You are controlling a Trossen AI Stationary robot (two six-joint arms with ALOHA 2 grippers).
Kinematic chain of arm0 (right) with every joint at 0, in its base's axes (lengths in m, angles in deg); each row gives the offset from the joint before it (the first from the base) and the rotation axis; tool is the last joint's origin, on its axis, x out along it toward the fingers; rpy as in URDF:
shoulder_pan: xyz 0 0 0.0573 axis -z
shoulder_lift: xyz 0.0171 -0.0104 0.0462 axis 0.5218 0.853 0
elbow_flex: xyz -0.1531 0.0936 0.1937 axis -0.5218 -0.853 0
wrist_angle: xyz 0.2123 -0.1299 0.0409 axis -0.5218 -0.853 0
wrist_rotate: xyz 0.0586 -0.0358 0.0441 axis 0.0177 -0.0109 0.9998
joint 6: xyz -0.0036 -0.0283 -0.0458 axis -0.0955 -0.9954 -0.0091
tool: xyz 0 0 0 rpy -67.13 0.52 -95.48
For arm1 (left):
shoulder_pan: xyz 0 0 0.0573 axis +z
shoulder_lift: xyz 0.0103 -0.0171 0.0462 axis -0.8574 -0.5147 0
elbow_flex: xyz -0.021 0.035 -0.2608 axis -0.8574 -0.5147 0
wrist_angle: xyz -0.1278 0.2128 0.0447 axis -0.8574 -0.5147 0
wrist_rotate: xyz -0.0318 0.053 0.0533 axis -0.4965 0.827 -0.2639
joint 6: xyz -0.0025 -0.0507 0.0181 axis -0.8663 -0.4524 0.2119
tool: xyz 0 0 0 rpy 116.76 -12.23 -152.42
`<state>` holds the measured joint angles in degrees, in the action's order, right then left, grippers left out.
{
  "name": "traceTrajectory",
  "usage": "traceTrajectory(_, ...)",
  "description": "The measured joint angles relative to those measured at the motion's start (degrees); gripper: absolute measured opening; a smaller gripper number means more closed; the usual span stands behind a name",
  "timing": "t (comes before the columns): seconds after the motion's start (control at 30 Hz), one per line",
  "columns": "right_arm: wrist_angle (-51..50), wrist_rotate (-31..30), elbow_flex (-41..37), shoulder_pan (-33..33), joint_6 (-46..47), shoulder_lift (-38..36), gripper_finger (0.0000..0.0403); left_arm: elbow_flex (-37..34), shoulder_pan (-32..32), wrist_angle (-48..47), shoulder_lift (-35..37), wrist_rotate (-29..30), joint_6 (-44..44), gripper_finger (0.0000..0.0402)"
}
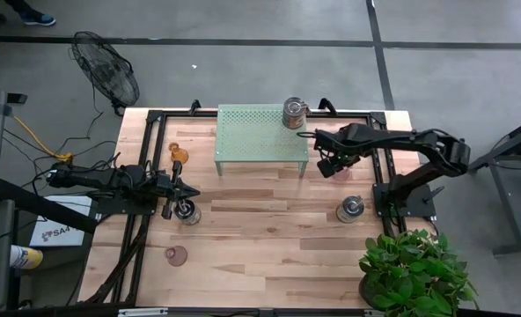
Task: Pick & Place candle stick holders
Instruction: Put the top pink glass candle holder on the shelf
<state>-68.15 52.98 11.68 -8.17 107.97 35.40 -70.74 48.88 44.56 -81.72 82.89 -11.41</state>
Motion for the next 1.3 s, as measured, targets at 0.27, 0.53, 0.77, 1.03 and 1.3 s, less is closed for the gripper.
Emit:
traceTrajectory(0.27, 2.63, 2.57, -3.16, 0.33, -0.35, -0.33, 0.0082, 0.0, 0.02, 0.01, -0.02, -0.01, -0.01, 0.0001)
traceTrajectory(0.53, 0.58, 2.92, -2.03, 0.74, -1.87, -0.48, 0.0047, 0.0, 0.01, 0.0, -0.02, -0.02, -0.02, 0.0001)
traceTrajectory(0.77, -0.31, 3.55, -0.96, 1.14, -3.43, -0.48, 0.0027, 0.0, 0.02, 0.02, -0.02, -0.01, 0.0, 0.0001)
traceTrajectory(1.03, -1.5, 4.86, -0.96, 1.14, -4.09, -0.51, 0.0027, 0.0, 0.01, 0.01, -0.02, -0.02, -0.02, 0.0001)
traceTrajectory(1.3, -6.75, 4.99, 3.44, 1.03, -5.89, -0.52, 0.0027, 0.0, 0.0, 0.0, -0.02, 0.0, -0.01, 0.0001)
